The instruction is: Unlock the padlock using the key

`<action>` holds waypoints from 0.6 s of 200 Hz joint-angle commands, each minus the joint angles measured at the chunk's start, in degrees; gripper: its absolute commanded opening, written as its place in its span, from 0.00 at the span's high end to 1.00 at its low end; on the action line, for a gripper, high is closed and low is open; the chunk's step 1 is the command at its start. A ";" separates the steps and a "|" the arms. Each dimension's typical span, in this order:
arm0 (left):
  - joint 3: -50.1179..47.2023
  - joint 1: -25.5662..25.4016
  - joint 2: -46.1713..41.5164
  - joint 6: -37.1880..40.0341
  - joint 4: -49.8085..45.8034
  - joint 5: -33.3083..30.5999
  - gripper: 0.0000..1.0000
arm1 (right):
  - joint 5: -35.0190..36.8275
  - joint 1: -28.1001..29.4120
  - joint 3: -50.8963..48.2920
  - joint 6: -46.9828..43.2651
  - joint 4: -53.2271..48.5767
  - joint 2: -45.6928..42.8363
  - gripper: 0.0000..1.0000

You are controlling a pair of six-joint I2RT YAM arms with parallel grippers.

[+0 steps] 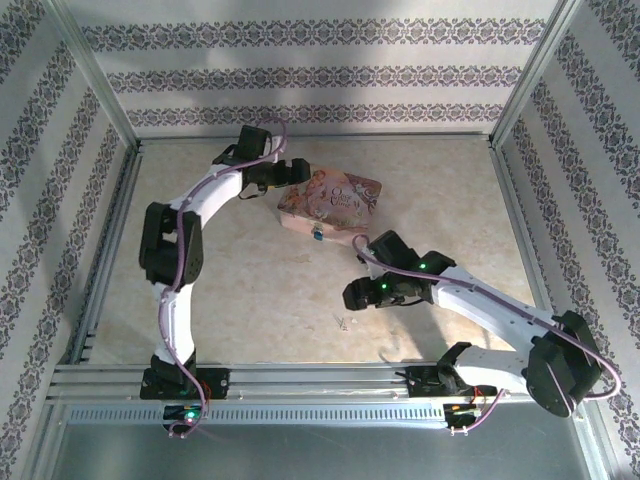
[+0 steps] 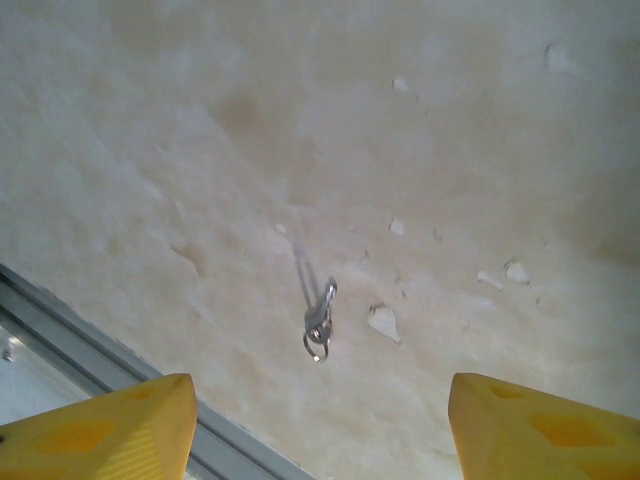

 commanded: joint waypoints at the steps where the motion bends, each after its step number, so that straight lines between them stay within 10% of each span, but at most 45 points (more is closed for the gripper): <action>1: -8.48 -0.20 -11.02 1.41 8.52 -8.00 0.01 | 0.85 2.70 2.13 0.50 -3.61 3.30 0.36; 120: -42.04 -0.15 -40.96 0.50 17.49 -25.60 0.01 | 2.22 10.44 12.14 -5.38 -10.07 24.23 0.57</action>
